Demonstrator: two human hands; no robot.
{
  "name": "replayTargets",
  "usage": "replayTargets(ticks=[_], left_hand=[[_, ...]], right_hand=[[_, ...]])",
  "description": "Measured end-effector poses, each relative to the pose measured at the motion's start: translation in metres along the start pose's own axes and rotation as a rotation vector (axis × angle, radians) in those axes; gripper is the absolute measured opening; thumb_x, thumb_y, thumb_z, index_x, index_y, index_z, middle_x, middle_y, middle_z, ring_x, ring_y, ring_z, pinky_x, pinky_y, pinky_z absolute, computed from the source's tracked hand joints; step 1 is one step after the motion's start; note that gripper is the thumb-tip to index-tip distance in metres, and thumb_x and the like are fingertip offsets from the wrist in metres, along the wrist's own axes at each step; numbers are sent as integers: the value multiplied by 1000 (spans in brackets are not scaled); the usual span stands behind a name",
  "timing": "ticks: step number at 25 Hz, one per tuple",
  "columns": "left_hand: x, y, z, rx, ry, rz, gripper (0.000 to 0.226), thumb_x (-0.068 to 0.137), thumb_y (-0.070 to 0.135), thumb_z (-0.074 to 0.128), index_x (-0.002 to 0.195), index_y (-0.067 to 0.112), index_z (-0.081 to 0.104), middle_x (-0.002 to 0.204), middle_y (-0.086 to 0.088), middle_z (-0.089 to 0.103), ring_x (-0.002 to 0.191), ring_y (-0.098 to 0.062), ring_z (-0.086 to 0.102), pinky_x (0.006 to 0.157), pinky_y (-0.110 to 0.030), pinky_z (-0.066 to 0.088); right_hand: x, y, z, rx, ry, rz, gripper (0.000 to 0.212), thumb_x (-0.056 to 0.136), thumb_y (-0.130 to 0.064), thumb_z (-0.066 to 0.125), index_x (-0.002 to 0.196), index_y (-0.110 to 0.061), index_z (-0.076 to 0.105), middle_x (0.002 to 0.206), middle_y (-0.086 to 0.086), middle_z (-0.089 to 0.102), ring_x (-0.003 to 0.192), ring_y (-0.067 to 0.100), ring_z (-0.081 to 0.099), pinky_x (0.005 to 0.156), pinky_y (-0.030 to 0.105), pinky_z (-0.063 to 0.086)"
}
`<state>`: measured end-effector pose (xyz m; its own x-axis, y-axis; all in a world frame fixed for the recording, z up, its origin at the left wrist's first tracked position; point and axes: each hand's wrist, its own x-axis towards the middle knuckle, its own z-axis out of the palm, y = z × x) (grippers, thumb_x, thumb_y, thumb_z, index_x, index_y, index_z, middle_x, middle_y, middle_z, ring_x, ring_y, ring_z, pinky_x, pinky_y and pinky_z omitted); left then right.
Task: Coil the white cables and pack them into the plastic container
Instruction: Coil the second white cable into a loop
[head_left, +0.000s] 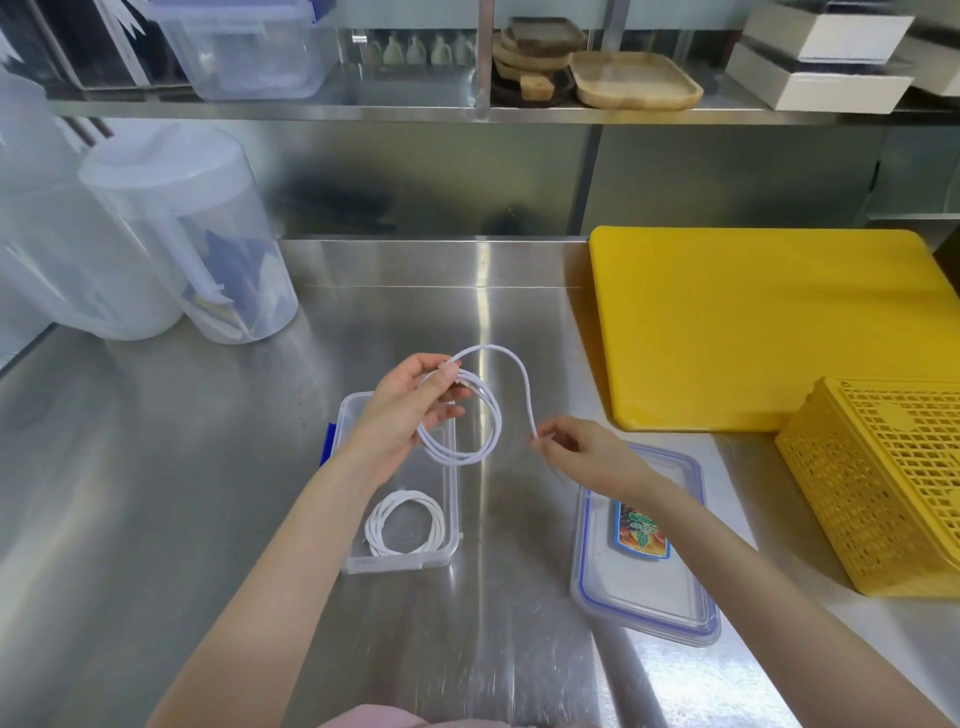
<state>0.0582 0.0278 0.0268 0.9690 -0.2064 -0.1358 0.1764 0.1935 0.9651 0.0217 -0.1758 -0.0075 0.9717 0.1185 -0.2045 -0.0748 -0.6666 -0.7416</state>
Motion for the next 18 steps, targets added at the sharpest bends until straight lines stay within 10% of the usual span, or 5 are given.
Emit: replayTargets(ticks=[8,14,18], left_hand=[[-3,6,8,-133,-27,19,10,91,10,49,86,13,57,68,5,72,64,-5,68,60,-16,54],[-8,5,15,-105,-44,2,11,91,8,48,84,12,56,69,2,69,62,-4,66,59,-17,55],[-10,8,18,-111,-85,-2,11,91,8,48,85,12,57,71,2,69,62,-5,66,59,-17,54]], right_hand=[[-7,7,9,-5,-233,0,19,84,-36,61,96,-23,55,62,-8,43,58,6,42,57,17,35],[2,5,8,111,241,60,30,83,-38,61,89,-17,41,59,-6,42,52,7,39,45,15,33],[6,5,2,-49,96,75,47,84,-38,60,122,-16,44,60,-7,46,56,5,45,48,15,33]])
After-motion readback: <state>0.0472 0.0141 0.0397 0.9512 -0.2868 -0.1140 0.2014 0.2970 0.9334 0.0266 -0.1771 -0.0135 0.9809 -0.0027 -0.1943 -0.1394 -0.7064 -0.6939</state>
